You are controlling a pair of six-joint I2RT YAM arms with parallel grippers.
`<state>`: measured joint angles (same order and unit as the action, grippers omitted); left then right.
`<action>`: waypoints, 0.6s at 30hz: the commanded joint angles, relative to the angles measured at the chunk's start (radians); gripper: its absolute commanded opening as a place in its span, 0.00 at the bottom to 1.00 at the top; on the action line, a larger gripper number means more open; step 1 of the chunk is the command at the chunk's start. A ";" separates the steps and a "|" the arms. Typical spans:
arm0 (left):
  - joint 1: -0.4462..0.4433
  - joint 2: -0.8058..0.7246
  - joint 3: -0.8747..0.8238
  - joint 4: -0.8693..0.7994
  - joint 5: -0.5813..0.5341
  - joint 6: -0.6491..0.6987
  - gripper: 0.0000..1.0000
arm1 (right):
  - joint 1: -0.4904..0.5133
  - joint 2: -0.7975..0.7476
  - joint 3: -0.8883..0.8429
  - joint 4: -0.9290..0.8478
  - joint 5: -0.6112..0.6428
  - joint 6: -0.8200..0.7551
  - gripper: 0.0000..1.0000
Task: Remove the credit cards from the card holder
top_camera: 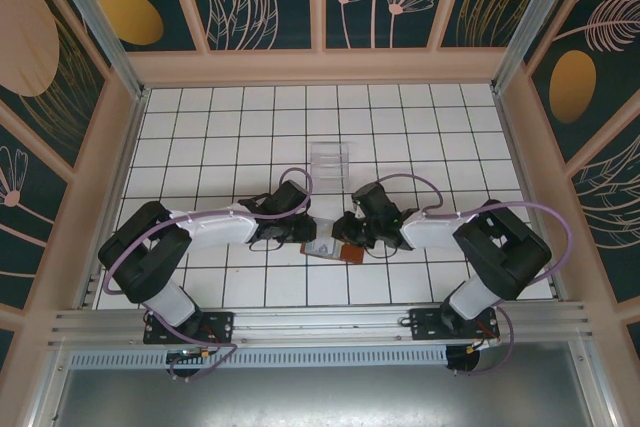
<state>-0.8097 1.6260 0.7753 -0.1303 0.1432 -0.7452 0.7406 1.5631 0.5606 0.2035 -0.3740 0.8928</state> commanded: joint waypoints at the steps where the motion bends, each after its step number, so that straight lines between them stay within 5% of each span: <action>1: -0.003 0.083 -0.038 -0.074 -0.019 0.008 0.27 | 0.022 0.051 -0.020 0.143 -0.104 0.027 0.19; 9: -0.004 0.082 -0.042 -0.091 -0.043 0.010 0.27 | 0.026 -0.050 0.038 -0.142 0.107 0.005 0.22; 18: -0.004 0.082 -0.037 -0.092 -0.043 0.009 0.27 | 0.027 -0.078 0.033 -0.016 -0.008 0.016 0.22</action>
<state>-0.8062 1.6390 0.7780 -0.0959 0.1352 -0.7452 0.7597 1.4731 0.5800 0.1604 -0.3489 0.9119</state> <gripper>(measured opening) 0.272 0.224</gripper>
